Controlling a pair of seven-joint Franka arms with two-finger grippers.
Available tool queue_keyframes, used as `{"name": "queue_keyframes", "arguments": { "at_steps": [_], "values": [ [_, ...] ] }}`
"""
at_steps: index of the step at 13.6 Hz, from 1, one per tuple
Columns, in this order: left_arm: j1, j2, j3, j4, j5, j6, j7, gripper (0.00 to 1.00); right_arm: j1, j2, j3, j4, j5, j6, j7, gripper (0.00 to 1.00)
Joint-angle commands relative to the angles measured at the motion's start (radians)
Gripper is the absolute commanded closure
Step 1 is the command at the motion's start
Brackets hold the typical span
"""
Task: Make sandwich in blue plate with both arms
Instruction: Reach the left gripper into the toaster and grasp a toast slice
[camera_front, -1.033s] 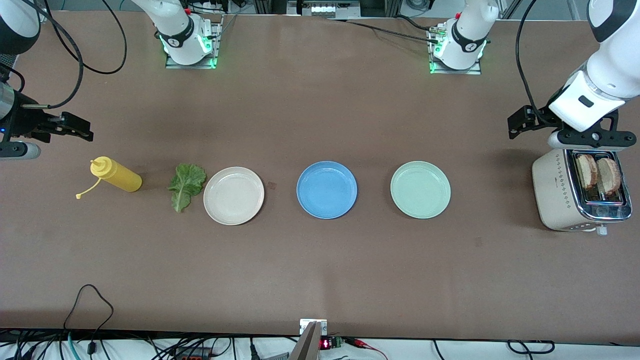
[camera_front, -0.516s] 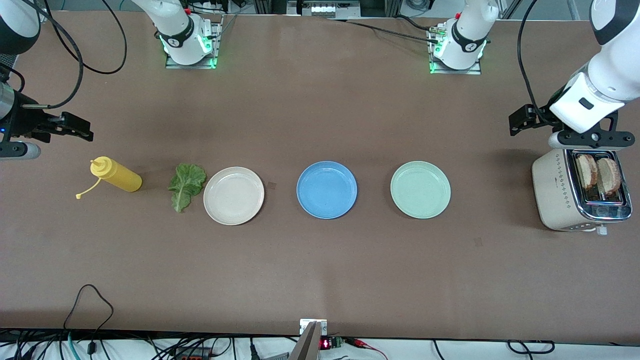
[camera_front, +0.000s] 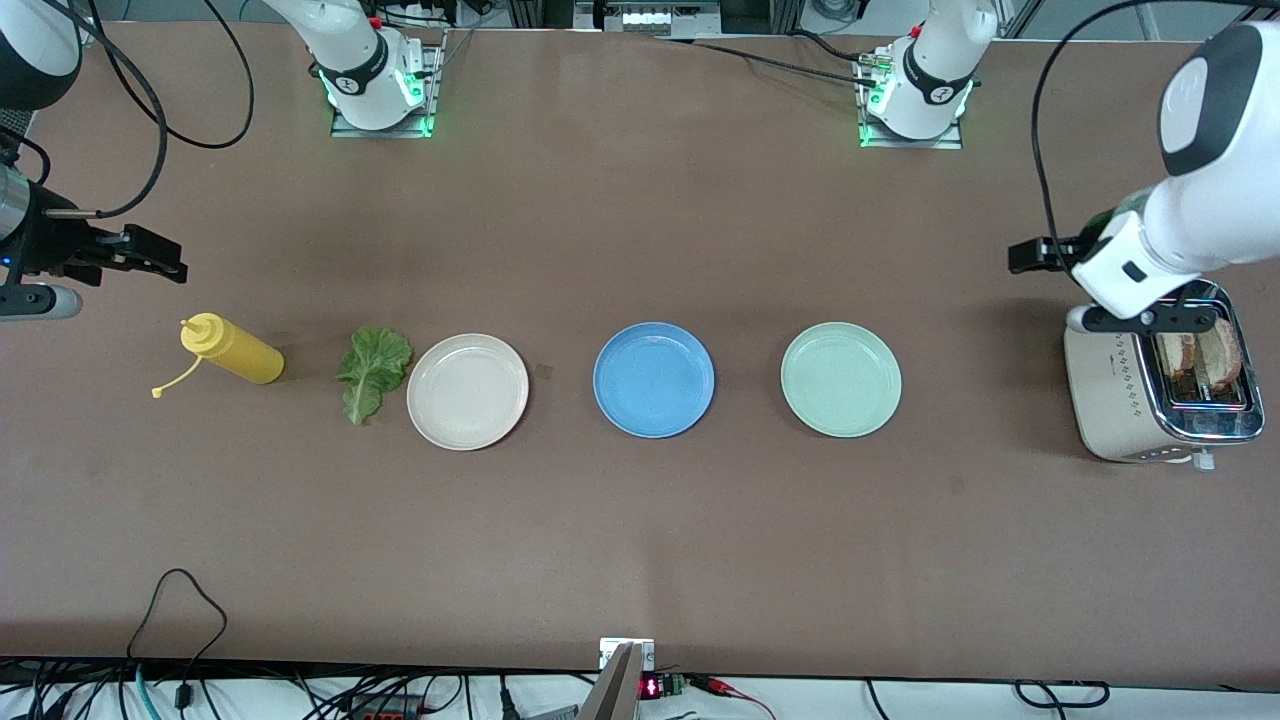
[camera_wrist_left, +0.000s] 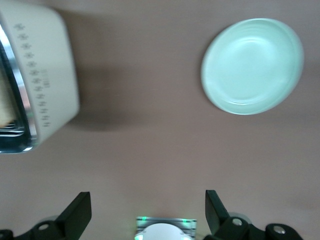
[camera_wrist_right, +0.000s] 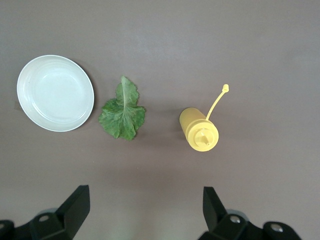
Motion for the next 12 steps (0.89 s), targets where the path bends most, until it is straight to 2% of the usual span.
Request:
{"name": "queue_keyframes", "arguments": {
  "at_steps": [1,3,6,9,11,12],
  "values": [
    [0.029,0.049,-0.001,0.04,0.157,-0.017,0.073,0.0,0.0,0.008,0.004,0.017,0.007,-0.004,-0.008,0.0],
    [0.083,0.05,-0.002,0.037,0.24,0.021,0.11,0.0,-0.001,0.01,0.004,0.017,0.005,-0.007,-0.008,0.0],
    [0.175,0.055,-0.001,-0.011,0.245,0.168,0.219,0.0,-0.001,0.014,0.004,0.017,0.005,-0.013,-0.009,0.0],
    [0.242,0.064,-0.001,-0.109,0.245,0.37,0.271,0.01,-0.007,0.043,0.004,0.015,0.007,-0.018,-0.011,0.0],
    [0.297,0.092,-0.002,-0.146,0.245,0.499,0.331,0.11,-0.006,0.046,0.003,0.015,0.007,-0.018,-0.009,0.0],
    [0.317,0.096,-0.001,-0.169,0.245,0.538,0.365,0.2,-0.003,0.048,0.004,0.015,0.005,-0.019,-0.011,0.0]
  ]
}}
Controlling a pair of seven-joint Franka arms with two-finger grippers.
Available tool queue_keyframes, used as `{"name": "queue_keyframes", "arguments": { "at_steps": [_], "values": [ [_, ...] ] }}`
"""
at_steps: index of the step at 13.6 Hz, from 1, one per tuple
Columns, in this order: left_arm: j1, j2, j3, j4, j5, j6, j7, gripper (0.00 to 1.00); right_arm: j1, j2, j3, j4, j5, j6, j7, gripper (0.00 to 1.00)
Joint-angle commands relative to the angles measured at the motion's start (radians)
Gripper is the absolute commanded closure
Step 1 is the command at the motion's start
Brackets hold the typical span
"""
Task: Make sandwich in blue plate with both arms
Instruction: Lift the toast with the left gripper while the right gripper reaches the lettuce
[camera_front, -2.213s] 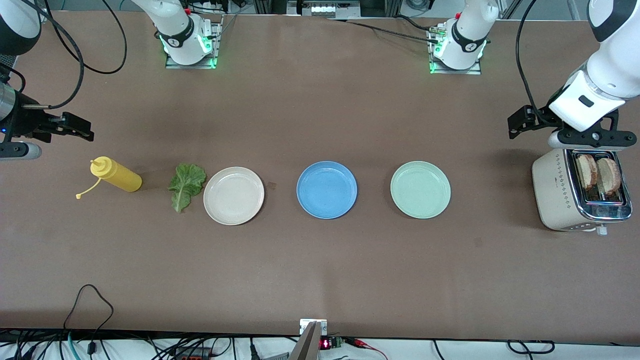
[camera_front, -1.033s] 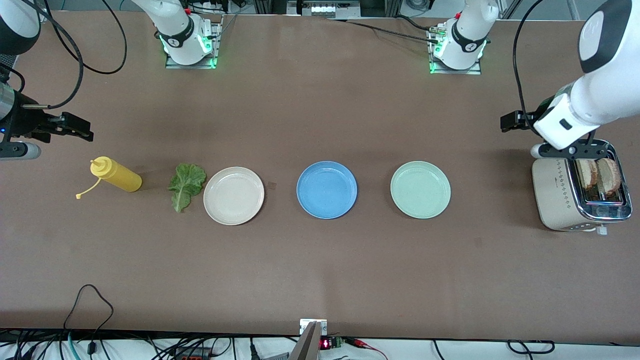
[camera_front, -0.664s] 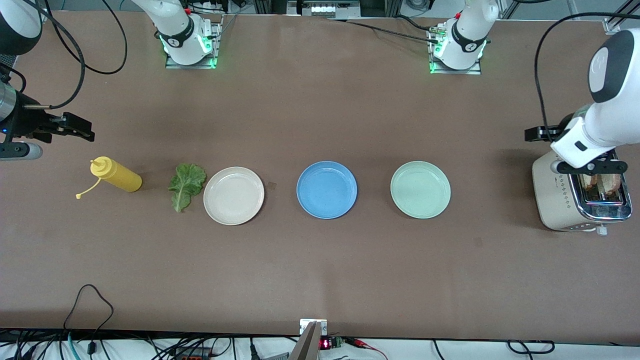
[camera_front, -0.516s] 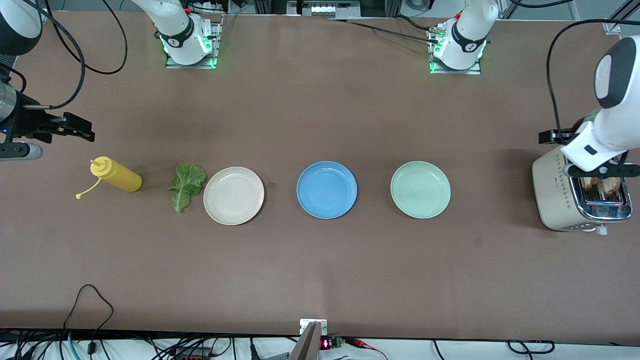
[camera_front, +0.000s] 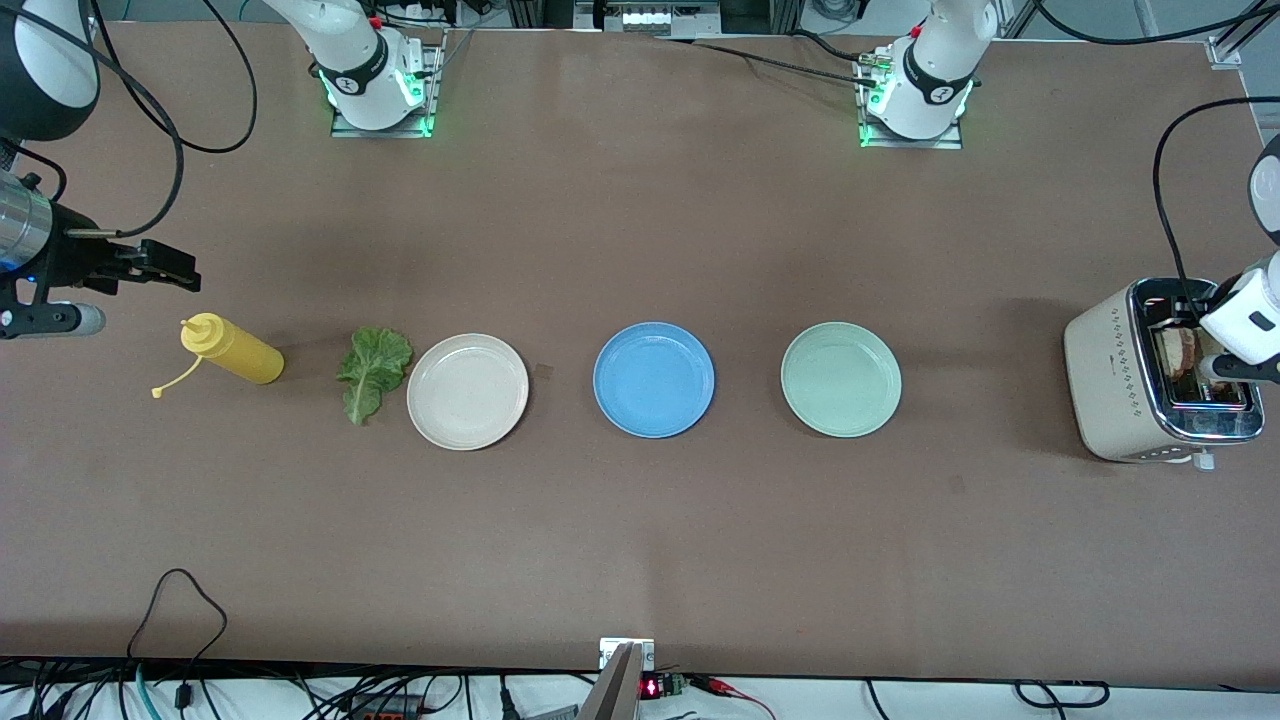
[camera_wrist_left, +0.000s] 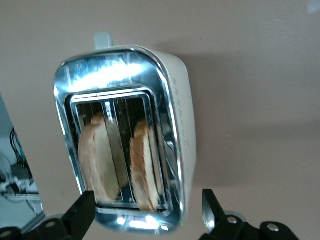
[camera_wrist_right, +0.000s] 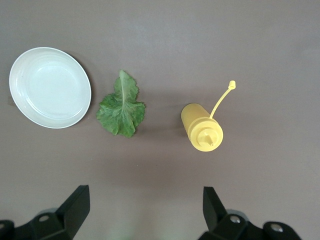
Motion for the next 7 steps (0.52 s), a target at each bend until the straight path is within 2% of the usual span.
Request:
{"name": "queue_keyframes", "arguments": {
  "at_steps": [1,2,4,7],
  "values": [
    [0.05,0.005,-0.01,-0.055,0.02,0.09,0.064,0.3,0.001,0.009,0.003,0.016,0.007,-0.015,-0.012,0.0],
    [0.052,0.005,-0.01,-0.068,0.02,0.095,0.064,0.38,0.003,0.015,0.003,0.014,0.005,-0.015,-0.016,0.0],
    [0.052,0.01,-0.01,-0.086,0.018,0.097,0.062,0.48,0.014,0.029,0.004,0.014,0.005,-0.015,-0.016,0.0],
    [0.053,0.01,-0.01,-0.097,0.018,0.088,0.062,0.87,0.026,0.039,0.004,0.011,0.007,-0.026,-0.006,0.0]
  ]
}}
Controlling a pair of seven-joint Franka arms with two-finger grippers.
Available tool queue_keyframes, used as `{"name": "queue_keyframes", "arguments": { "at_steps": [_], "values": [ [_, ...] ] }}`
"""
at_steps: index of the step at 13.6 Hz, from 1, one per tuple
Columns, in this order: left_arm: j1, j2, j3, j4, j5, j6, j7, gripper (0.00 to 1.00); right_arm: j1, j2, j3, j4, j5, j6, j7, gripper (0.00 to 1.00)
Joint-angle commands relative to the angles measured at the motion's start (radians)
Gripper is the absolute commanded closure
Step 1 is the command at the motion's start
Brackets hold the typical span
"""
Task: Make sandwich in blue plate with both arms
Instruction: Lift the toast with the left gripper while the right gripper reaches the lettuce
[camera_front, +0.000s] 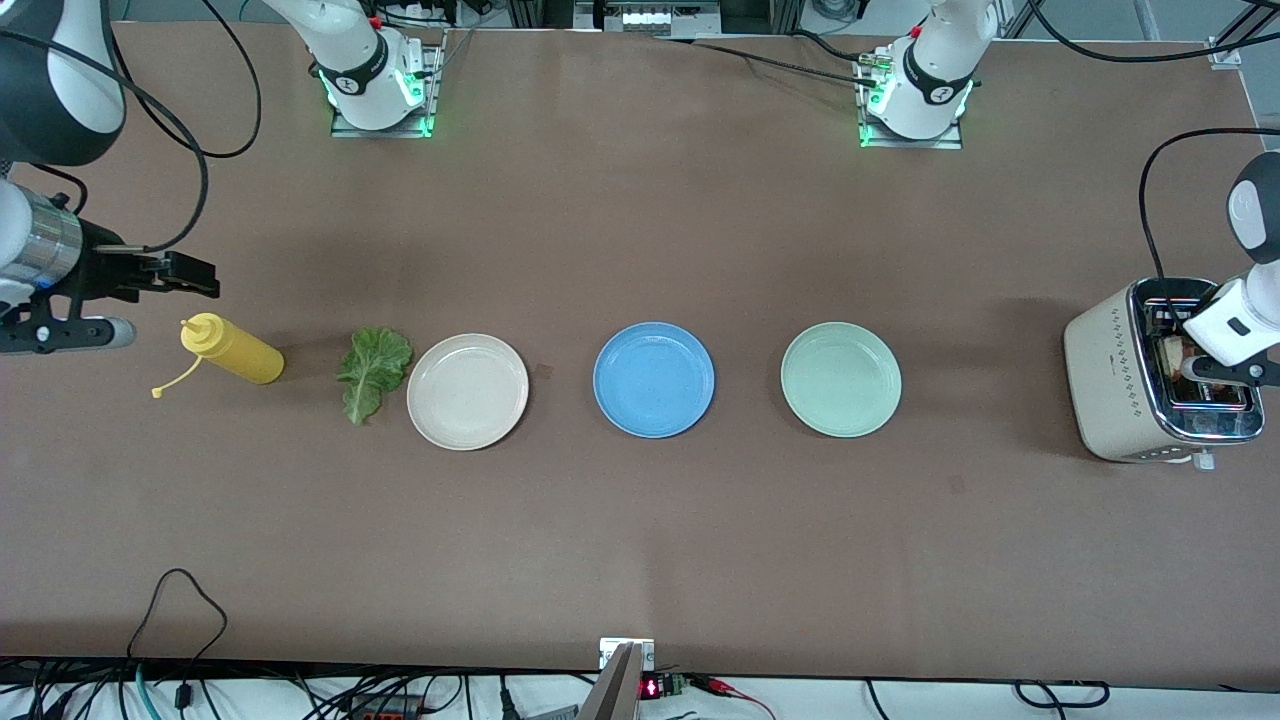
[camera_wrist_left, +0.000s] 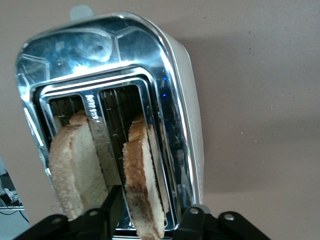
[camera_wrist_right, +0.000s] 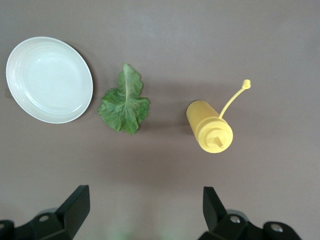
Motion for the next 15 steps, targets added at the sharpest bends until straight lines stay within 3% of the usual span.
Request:
{"name": "queue_keyframes", "arguments": {
  "at_steps": [1,4,6,10,12,15],
  "values": [
    [0.007,-0.014,-0.007,-0.009,0.018,0.0,0.017,0.95,0.013,0.021,0.0,0.011,0.007,-0.015,-0.001,0.0],
    [0.006,-0.045,-0.015,0.011,0.018,-0.035,0.023,0.99,0.024,0.075,0.0,0.008,0.01,0.027,0.011,0.0],
    [-0.002,-0.069,-0.041,0.081,0.018,-0.177,0.02,0.99,0.048,0.116,0.0,0.004,0.02,0.084,0.034,0.0],
    [-0.005,-0.068,-0.172,0.255,0.017,-0.42,0.006,0.99,0.122,0.194,0.0,-0.076,0.054,0.291,0.245,0.0],
    [-0.006,-0.063,-0.226,0.28,0.002,-0.464,0.008,0.99,0.127,0.219,0.0,-0.134,0.054,0.406,0.27,0.0],
    [-0.008,-0.059,-0.369,0.283,-0.032,-0.497,0.003,0.99,0.119,0.262,-0.004,-0.225,0.054,0.604,0.269,0.0]
  ]
}}
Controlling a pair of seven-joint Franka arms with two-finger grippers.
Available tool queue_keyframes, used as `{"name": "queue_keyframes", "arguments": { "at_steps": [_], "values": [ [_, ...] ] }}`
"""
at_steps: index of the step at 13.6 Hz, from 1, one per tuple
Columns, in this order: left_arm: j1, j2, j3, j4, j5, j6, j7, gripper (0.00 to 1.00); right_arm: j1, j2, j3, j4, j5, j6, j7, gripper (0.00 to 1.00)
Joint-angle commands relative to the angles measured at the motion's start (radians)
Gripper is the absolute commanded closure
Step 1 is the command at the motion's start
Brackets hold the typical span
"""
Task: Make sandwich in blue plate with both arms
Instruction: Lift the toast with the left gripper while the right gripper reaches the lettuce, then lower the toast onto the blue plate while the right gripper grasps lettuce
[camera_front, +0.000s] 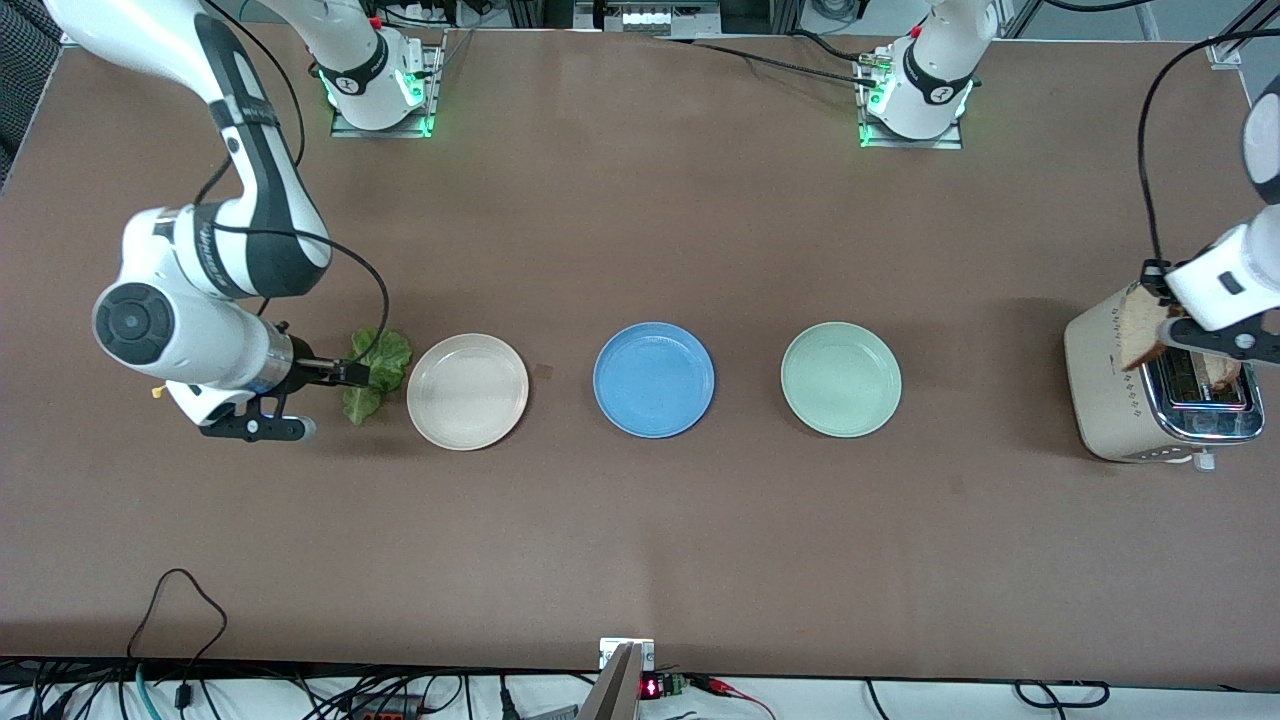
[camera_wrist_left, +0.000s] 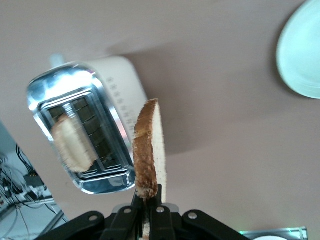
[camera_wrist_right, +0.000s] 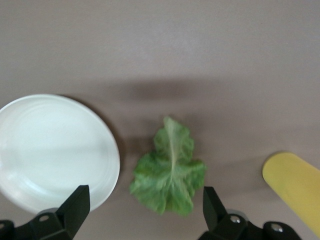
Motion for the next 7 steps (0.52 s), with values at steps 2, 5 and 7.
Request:
{"name": "queue_keyframes", "arguments": {
  "at_steps": [2,5,7],
  "values": [
    [0.001,0.029,-0.108,0.028,-0.134,-0.041,-0.027,0.99,-0.031,0.036,-0.006,-0.094,0.011,0.188,0.004,0.0],
    [-0.034,0.075,-0.178,0.026,-0.301,-0.11,-0.036,0.97,-0.032,0.07,-0.006,-0.096,0.012,0.203,0.006,0.0],
    [-0.085,0.13,-0.181,0.042,-0.394,-0.104,-0.067,0.99,-0.032,0.099,-0.006,-0.096,0.011,0.216,0.006,0.0]
  ]
}}
